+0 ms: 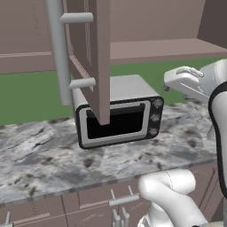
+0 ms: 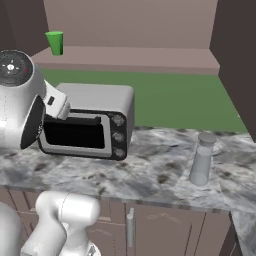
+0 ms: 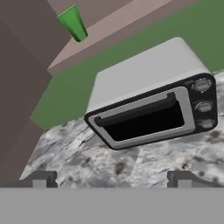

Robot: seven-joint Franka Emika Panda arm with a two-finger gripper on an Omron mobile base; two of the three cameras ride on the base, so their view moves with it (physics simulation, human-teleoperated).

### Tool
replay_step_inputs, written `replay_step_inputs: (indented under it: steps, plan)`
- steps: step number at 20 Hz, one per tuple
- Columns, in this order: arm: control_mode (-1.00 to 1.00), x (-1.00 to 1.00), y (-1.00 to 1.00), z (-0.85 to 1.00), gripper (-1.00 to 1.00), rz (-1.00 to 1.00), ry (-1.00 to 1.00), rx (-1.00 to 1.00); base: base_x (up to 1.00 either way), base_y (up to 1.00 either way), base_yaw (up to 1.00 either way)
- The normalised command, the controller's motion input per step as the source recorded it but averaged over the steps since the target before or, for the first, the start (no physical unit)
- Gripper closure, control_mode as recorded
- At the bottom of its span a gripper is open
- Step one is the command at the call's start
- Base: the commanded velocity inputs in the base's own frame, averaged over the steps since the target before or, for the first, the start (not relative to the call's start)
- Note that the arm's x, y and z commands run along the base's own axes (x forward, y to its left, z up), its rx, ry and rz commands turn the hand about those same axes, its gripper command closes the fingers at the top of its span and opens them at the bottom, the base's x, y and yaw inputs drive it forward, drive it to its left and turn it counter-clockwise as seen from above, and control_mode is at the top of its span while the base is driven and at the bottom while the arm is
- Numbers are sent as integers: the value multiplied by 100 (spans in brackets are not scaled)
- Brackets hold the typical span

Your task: There is a tray on the dining counter. Grab the cup, mug, and pitcher and place them on the tray. The pitcher may be placed next to the tray if it cannot fit the tray.

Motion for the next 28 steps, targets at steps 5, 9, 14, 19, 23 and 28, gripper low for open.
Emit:
replay_step_inputs:
  steps: [5,9,14,19,23,28]
  plan:
    - [-100,31,10,38,-100,0,1,11,0,0,0]
    - [-100,39,1,39,-100,0,2,15,0,0,0]
    - [-100,42,5,24,-100,-2,0,14,0,0,0]
    - [-100,33,28,12,-100,-3,0,9,0,0,0]
    - [-100,23,32,0,-100,0,0,12,0,0,0]
    - [-100,17,17,0,-100,-4,-1,22,0,0,0]
